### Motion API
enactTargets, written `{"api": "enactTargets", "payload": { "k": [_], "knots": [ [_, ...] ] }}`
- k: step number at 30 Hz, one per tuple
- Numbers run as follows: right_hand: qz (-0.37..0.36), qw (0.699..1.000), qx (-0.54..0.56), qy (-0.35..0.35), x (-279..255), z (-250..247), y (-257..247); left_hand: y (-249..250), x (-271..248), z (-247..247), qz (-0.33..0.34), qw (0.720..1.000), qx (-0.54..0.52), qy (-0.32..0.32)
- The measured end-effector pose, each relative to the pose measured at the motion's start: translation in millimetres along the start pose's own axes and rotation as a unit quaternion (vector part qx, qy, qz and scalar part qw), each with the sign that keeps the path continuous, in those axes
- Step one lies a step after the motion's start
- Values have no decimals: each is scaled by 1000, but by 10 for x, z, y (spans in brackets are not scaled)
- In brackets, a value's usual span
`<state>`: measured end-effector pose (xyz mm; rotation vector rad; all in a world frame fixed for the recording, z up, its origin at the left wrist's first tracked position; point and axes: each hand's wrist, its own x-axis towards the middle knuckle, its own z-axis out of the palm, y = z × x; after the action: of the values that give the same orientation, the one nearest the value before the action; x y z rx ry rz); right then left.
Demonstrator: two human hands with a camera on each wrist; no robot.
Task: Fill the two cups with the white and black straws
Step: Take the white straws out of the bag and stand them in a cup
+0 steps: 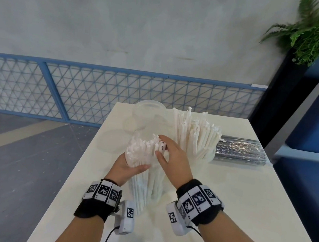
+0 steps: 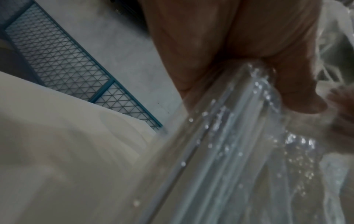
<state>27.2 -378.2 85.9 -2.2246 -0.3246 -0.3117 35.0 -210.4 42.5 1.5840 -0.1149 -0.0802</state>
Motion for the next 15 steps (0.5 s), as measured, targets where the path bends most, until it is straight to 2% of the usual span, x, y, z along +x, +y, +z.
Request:
{"api": "enactTargets", "payload": {
  "k": [5, 8, 12, 15],
  "knots": [
    [62, 987, 118, -89, 46, -17, 72, -25, 11, -33, 8, 998, 0, -56],
    [98, 975, 168, -108, 32, 3, 80, -24, 29, 17, 3, 994, 12, -105],
    [138, 960, 228, -90, -27, 62, 77, -17, 29, 62, -15, 991, 52, -123],
    [170, 953, 250, -20, -67, 64, 20, -34, 43, 69, -33, 991, 65, -109]
  ]
}}
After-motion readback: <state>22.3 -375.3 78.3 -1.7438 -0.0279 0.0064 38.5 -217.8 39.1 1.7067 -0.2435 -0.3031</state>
